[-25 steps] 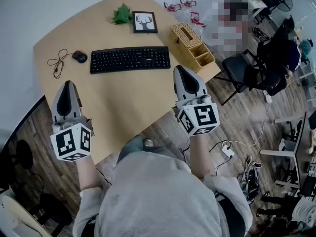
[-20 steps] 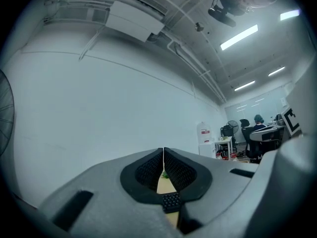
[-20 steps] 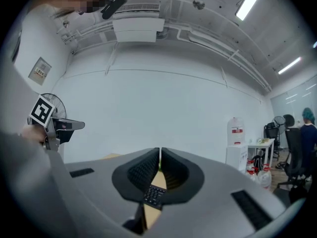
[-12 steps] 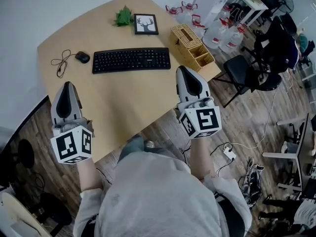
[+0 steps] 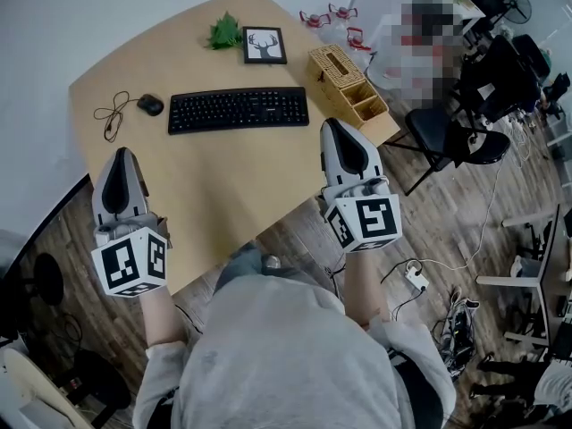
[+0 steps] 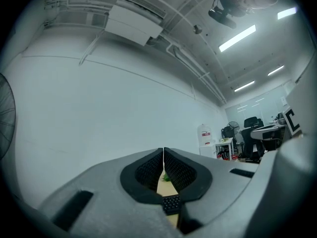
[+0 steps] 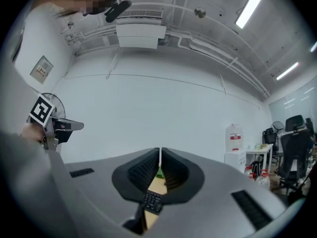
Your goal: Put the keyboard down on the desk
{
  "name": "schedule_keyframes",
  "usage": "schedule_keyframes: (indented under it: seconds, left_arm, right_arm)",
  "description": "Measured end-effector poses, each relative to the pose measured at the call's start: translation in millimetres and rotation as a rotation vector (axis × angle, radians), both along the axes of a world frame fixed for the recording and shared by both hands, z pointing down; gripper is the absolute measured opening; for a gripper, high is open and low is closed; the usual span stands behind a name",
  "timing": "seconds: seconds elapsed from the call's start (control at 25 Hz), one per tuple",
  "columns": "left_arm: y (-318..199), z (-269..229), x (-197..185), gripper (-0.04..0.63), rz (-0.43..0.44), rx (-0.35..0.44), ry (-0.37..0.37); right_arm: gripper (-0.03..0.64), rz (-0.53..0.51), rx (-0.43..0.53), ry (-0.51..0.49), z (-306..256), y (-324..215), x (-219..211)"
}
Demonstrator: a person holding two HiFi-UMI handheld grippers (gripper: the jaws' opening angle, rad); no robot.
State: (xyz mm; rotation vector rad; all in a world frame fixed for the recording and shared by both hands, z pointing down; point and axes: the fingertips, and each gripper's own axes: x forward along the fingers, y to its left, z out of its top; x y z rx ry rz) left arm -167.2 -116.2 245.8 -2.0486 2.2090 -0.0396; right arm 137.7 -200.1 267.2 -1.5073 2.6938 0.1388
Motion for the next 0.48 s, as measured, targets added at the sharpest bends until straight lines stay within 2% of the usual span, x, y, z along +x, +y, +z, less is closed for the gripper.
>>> schedule_keyframes:
  seconds: [0.48]
  left_arm:
    - [-3.2, 1.4, -2.9, 0.011, 0.007, -0.001, 0.008]
  right_arm:
    - [0.015, 0.011, 0.015, -0.002, -3.2, 0.7, -1.4]
